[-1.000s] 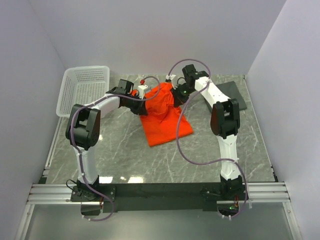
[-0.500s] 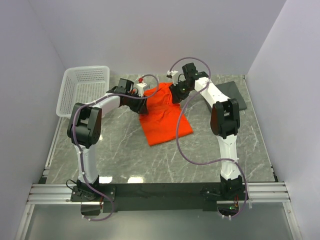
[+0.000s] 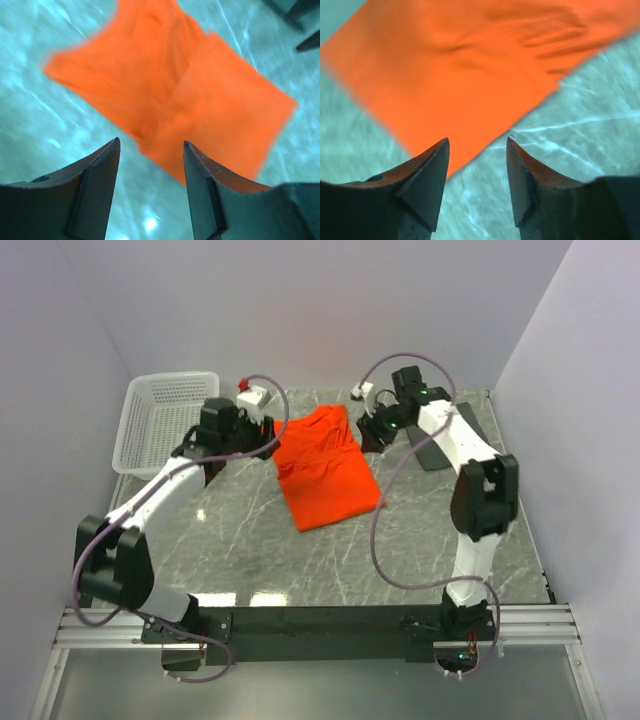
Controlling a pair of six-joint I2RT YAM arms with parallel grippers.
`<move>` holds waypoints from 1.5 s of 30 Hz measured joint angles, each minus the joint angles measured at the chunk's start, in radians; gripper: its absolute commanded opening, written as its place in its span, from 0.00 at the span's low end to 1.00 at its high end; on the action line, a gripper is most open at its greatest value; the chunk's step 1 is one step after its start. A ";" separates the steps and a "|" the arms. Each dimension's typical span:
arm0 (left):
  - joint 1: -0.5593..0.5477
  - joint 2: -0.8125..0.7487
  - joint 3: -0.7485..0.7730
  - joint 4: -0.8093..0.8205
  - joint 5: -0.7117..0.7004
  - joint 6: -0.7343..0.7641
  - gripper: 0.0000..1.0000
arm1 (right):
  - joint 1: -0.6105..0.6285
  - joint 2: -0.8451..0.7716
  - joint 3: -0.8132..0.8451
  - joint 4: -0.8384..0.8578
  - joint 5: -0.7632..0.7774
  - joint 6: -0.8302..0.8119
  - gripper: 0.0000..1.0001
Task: Fold and stack the t-shirts
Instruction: Fold the tshirt
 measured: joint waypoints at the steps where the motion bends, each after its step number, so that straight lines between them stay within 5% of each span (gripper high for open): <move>1: -0.023 -0.029 -0.036 0.000 -0.010 -0.016 0.59 | -0.006 -0.049 -0.046 -0.039 -0.031 -0.094 0.59; 6: -0.331 -0.097 -0.214 -0.003 -0.085 -0.048 0.61 | -0.006 -0.316 -0.422 -0.105 -0.089 -0.520 0.66; 10: -0.510 -0.092 -0.314 -0.011 -0.136 -0.024 0.62 | -0.001 -0.369 -0.602 -0.120 -0.071 -0.721 0.67; 27: -0.511 0.163 -0.258 -0.032 -0.294 0.068 0.61 | 0.036 -0.224 -0.585 0.005 0.014 -0.803 0.66; 35: -0.511 0.192 -0.235 -0.034 -0.359 0.063 0.46 | 0.036 -0.210 -0.576 0.003 0.028 -0.800 0.66; 45: -0.511 0.206 -0.224 -0.024 -0.366 0.055 0.39 | 0.060 -0.164 -0.574 0.023 0.089 -0.747 0.61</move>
